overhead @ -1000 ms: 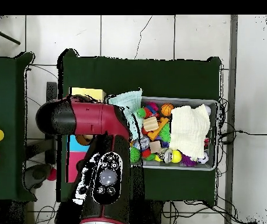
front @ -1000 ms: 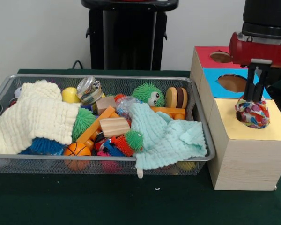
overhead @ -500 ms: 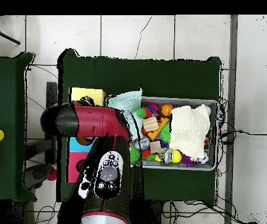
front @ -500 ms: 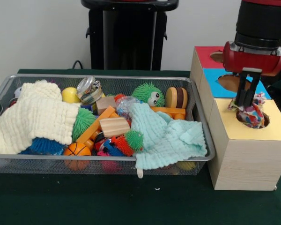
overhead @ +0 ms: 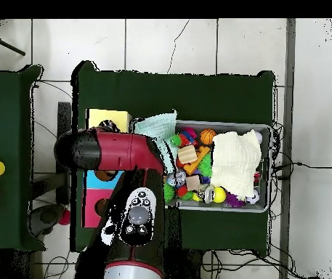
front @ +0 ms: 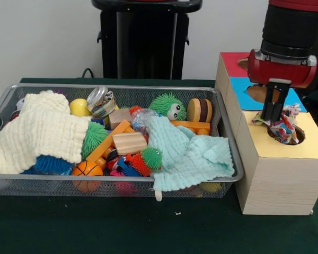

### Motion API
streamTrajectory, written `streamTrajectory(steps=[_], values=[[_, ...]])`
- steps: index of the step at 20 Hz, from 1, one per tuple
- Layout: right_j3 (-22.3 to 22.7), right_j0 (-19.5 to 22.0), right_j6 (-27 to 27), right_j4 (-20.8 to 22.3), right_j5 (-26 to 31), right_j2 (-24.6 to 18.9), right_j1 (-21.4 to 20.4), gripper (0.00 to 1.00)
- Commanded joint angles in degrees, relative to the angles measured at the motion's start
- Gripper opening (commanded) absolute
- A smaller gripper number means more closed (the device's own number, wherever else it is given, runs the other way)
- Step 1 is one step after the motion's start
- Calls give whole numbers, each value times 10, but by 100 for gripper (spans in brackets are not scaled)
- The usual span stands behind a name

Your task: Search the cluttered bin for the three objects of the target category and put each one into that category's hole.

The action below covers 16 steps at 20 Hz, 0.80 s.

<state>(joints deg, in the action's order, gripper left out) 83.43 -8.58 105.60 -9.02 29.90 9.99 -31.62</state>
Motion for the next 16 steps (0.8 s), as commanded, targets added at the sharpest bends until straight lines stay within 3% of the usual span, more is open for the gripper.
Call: streamTrajectory(steps=[1,16], values=[[31,21,49,-3,99,-56,11,0],[23,25,75,-40,150,-67,-18,0]])
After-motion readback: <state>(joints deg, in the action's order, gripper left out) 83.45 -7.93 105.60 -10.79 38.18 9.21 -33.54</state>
